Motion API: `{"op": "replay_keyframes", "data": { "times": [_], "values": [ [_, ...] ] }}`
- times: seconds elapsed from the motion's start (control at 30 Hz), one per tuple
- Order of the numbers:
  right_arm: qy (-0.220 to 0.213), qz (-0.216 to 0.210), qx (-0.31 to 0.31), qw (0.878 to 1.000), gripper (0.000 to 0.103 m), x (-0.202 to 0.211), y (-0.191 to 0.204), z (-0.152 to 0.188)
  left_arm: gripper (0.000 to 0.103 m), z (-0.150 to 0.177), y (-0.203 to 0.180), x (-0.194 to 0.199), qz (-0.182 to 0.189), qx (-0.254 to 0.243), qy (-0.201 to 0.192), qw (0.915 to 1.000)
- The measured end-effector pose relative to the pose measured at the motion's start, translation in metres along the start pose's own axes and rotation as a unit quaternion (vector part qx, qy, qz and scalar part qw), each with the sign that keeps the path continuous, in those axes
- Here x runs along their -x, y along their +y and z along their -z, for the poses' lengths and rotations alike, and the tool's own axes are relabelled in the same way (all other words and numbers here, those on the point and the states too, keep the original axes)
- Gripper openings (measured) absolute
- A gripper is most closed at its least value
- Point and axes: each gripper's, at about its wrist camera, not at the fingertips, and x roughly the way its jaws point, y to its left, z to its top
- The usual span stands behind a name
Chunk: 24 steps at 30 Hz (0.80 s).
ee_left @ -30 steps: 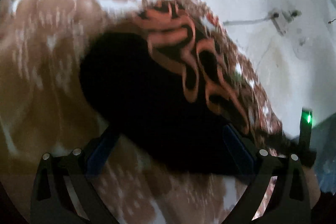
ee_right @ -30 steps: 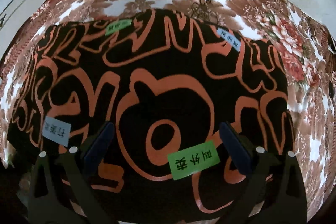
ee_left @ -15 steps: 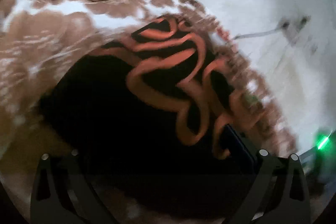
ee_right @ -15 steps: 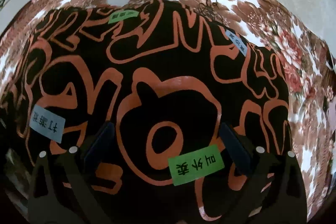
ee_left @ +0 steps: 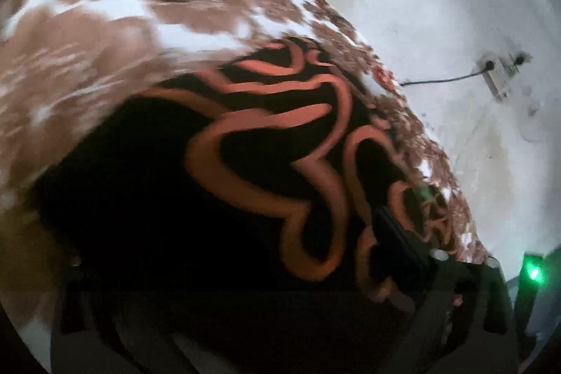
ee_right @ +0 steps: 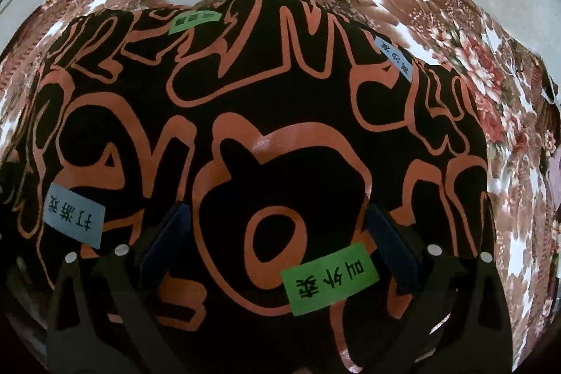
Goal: Fold large clothes
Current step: 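Grasp and lift the hoodie hem with the left tool while the right tool grasps beside it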
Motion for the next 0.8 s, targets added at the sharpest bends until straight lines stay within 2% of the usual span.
{"op": "replay_keyframes", "data": {
  "times": [0.07,0.1,0.17,0.2,0.23,0.27,0.3,0.33,0.37,0.4,0.47,0.53,0.63,0.8],
  "values": [
    [-0.001,0.004,-0.001,1.000,0.098,0.001,0.001,0.000,0.097,-0.012,-0.019,-0.010,0.043,-0.014,-0.002,0.9990],
    [-0.003,0.002,-0.008,1.000,0.098,0.002,-0.001,-0.001,0.097,-0.014,-0.025,-0.014,0.053,-0.019,-0.004,0.9984],
    [-0.010,-0.007,-0.044,0.999,0.098,0.009,-0.009,0.000,0.097,-0.013,-0.023,-0.018,0.058,-0.020,-0.005,0.9981],
    [-0.013,-0.005,-0.055,0.998,0.098,0.012,-0.012,0.001,0.096,-0.009,-0.012,-0.022,0.044,-0.013,-0.002,0.9989],
    [-0.022,0.003,-0.067,0.997,0.098,0.017,-0.015,0.002,0.090,-0.007,-0.003,-0.025,0.035,-0.004,0.005,0.9994],
    [-0.033,0.011,-0.078,0.996,0.098,0.021,-0.018,0.003,0.073,-0.005,0.007,-0.024,0.028,0.005,0.007,0.9996],
    [-0.043,0.018,-0.084,0.995,0.098,0.025,-0.019,0.003,0.062,-0.005,0.012,-0.021,0.026,0.010,0.008,0.9996],
    [-0.054,0.029,-0.086,0.994,0.098,0.028,-0.020,0.001,0.058,-0.006,0.016,-0.020,0.023,0.015,0.016,0.9995],
    [-0.056,0.046,-0.079,0.994,0.098,0.026,-0.017,-0.001,0.048,-0.009,0.016,-0.019,0.021,0.019,0.024,0.9993],
    [-0.051,0.054,-0.070,0.995,0.098,0.022,-0.015,-0.002,0.039,-0.012,0.014,-0.019,0.023,0.021,0.030,0.9990],
    [-0.031,0.062,-0.055,0.996,0.098,0.000,-0.008,-0.005,0.030,-0.020,0.004,-0.012,0.028,0.024,0.033,0.9988],
    [-0.024,0.070,-0.055,0.996,0.098,-0.013,-0.005,-0.003,0.028,-0.026,-0.014,-0.001,0.032,0.013,0.019,0.9992],
    [-0.012,0.076,-0.060,0.995,0.098,-0.022,-0.004,-0.004,0.027,-0.029,-0.053,0.018,0.032,-0.037,-0.006,0.9988],
    [0.018,0.065,-0.051,0.996,0.098,-0.028,-0.006,-0.011,0.027,-0.031,-0.127,0.033,0.048,-0.118,-0.024,0.9916]
  ]
}}
